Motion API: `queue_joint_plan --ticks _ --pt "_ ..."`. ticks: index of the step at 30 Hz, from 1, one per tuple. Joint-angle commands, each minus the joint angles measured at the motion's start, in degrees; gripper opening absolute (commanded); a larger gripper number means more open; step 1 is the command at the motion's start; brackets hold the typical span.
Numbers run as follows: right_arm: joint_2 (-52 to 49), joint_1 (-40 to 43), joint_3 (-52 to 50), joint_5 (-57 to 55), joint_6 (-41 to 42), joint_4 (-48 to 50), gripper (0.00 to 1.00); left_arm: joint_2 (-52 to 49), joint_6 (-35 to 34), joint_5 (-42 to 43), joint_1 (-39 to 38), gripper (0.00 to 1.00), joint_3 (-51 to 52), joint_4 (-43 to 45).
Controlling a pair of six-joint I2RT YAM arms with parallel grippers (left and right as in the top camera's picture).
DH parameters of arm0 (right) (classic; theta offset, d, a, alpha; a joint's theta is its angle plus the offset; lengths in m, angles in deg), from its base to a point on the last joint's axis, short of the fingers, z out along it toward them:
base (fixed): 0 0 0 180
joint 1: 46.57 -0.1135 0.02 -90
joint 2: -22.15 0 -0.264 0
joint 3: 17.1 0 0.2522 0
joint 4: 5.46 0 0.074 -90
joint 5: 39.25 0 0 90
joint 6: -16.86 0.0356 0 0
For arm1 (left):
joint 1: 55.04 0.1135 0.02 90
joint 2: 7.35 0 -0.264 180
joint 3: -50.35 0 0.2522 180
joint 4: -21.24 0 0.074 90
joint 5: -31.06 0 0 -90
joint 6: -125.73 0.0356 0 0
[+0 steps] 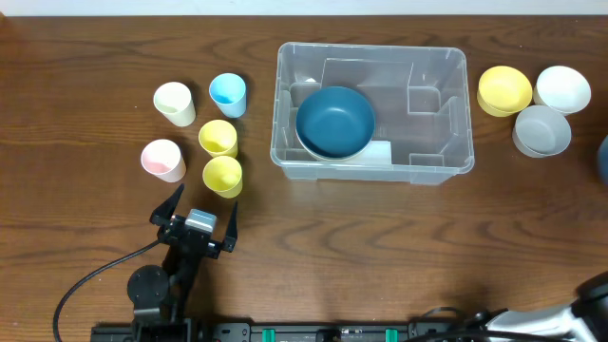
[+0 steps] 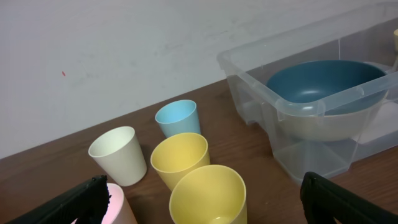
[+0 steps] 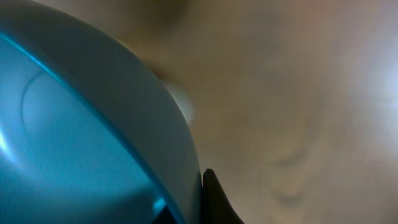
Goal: Pack container
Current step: 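Lift the second teal bowl and stack it into the bin's bowls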
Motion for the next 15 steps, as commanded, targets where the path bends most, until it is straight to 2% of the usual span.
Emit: queue_joint_plan --ticks 1,4,8,15 --pt "10.05 -5.73 5.57 11.63 -0.76 -0.04 0.02 0.35 0.96 0.35 0.26 0.98 1.22 -1.79" --pt "15.93 -13.75 7.85 10.84 -0.76 1.70 0.01 0.35 0.94 0.35 0.26 0.98 1.22 -1.79" --pt "21.64 -30.18 8.22 3.28 -0.70 6.45 0.02 0.35 0.96 0.35 0.26 0.98 1.22 -1.79" --pt "19.47 -59.01 8.00 -12.57 0.13 7.10 0.01 0.35 0.94 0.35 0.26 0.98 1.22 -1.79"
